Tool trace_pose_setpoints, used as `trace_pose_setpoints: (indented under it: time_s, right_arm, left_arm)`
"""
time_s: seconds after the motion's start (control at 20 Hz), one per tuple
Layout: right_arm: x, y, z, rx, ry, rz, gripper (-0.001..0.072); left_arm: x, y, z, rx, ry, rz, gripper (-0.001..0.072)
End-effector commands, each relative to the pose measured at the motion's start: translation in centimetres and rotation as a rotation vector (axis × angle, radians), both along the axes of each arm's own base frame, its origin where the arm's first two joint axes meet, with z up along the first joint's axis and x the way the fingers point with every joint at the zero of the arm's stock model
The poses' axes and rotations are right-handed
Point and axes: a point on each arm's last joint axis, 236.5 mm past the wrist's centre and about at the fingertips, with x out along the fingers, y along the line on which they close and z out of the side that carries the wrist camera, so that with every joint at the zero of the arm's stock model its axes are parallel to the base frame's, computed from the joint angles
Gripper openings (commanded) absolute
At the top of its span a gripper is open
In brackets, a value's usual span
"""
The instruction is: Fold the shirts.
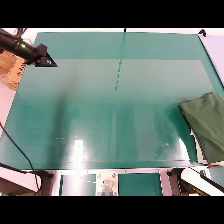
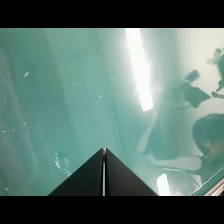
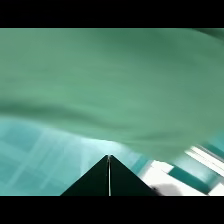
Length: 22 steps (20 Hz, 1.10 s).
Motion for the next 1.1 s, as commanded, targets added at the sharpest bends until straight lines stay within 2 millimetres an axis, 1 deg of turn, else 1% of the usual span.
trace_pose_setpoints:
  time_s: [0.0,0.05,0.1,0.15,0.2,0.25,0.3,0.35,0.45,0.55,0.65,0.75,1.05]
  right_arm:
    - [6.4,6.6,0.3,0.020,-0.158,0.244,0.0014]
    - [7.1,9.2,-0.2,0.018,-0.172,0.328,0.0014]
    - [7.6,12.4,-0.8,0.022,-0.197,0.426,0.0014]
    - [7.7,15.2,-1.6,0.025,-0.216,0.503,0.0014]
    - [7.4,18.3,-2.5,0.038,-0.234,0.575,0.0015]
    - [7.0,20.9,-3.4,0.054,-0.251,0.630,0.0015]
    - [6.6,23.3,-4.1,0.065,-0.269,0.684,0.0015]
    - [6.4,25.4,-4.7,0.072,-0.287,0.740,0.0015]
    - [6.1,28.8,-5.2,0.085,-0.322,0.845,0.0016]
    - [6.6,30.9,-4.8,0.088,-0.378,0.902,0.0015]
    - [6.2,31.9,-4.8,0.094,-0.385,0.933,0.0015]
    - [6.1,32.1,-4.8,0.095,-0.385,0.941,0.0016]
    - [6.2,32.1,-4.8,0.095,-0.385,0.940,0.0016]
  left_arm:
    - [-2.1,-0.3,1.4,-0.002,-0.014,0.010,0.0025]
    - [-3.5,-0.5,0.9,-0.002,0.008,0.015,0.0025]
    - [-5.2,-0.7,0.1,-0.006,0.034,0.021,0.0025]
    - [-6.9,-1.0,-0.8,-0.008,0.051,0.021,0.0025]
    - [-8.8,-1.2,-2.2,-0.014,0.078,0.037,0.0025]
    - [-10.7,-1.4,-3.5,-0.013,0.096,0.041,0.0025]
    - [-12.5,-1.5,-5.0,-0.010,0.115,0.055,0.0025]
    - [-13.9,-1.5,-6.3,-0.005,0.124,0.078,0.0025]
    - [-15.8,-1.7,-7.9,0.002,0.125,0.088,0.0025]
    - [-16.4,-1.7,-8.4,0.010,0.113,0.069,0.0026]
    - [-16.3,-1.7,-8.4,0.010,0.112,0.072,0.0027]
    - [-16.6,-1.8,-8.4,0.003,0.127,0.071,0.0026]
    - [-16.5,-1.8,-8.3,0.001,0.125,0.080,0.0026]
